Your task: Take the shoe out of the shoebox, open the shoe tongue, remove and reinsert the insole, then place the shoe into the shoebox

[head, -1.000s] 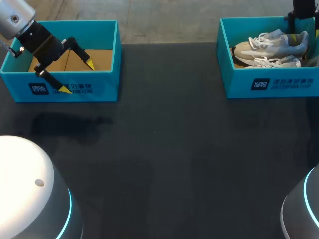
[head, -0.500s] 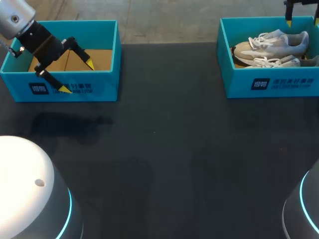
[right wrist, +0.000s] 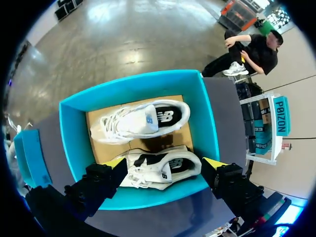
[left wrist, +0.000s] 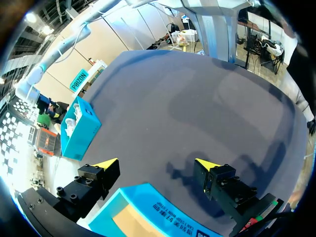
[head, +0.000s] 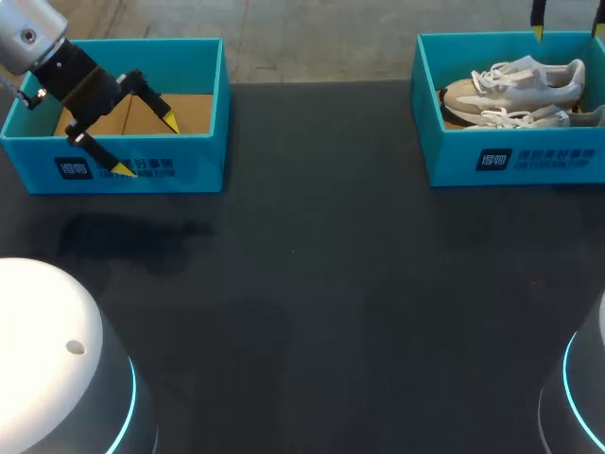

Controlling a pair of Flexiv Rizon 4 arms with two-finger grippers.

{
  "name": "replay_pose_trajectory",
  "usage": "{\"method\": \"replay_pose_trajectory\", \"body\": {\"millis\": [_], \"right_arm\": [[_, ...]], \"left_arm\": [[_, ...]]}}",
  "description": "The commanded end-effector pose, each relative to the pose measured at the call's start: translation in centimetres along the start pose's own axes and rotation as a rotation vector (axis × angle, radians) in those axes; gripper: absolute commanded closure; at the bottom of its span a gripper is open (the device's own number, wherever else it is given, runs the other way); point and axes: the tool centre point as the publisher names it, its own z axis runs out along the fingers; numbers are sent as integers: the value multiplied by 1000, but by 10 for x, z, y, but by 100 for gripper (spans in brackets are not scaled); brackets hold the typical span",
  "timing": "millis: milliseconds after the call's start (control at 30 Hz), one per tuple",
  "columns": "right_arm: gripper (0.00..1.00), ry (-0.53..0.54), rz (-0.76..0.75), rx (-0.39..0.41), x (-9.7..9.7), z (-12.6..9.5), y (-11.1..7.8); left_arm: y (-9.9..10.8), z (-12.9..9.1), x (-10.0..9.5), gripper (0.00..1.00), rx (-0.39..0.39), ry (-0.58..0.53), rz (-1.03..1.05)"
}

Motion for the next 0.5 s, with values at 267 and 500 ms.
{"method": "replay_pose_trajectory", "body": {"millis": [267,500], "right_arm": [[0,4,2,-69,-1,0,-7],[0,-6,-13,-50,4,2,-11]], "left_arm": [[1,0,-1,0,0,4,0],[8,11,-24,0,-145,10,-537]]}}
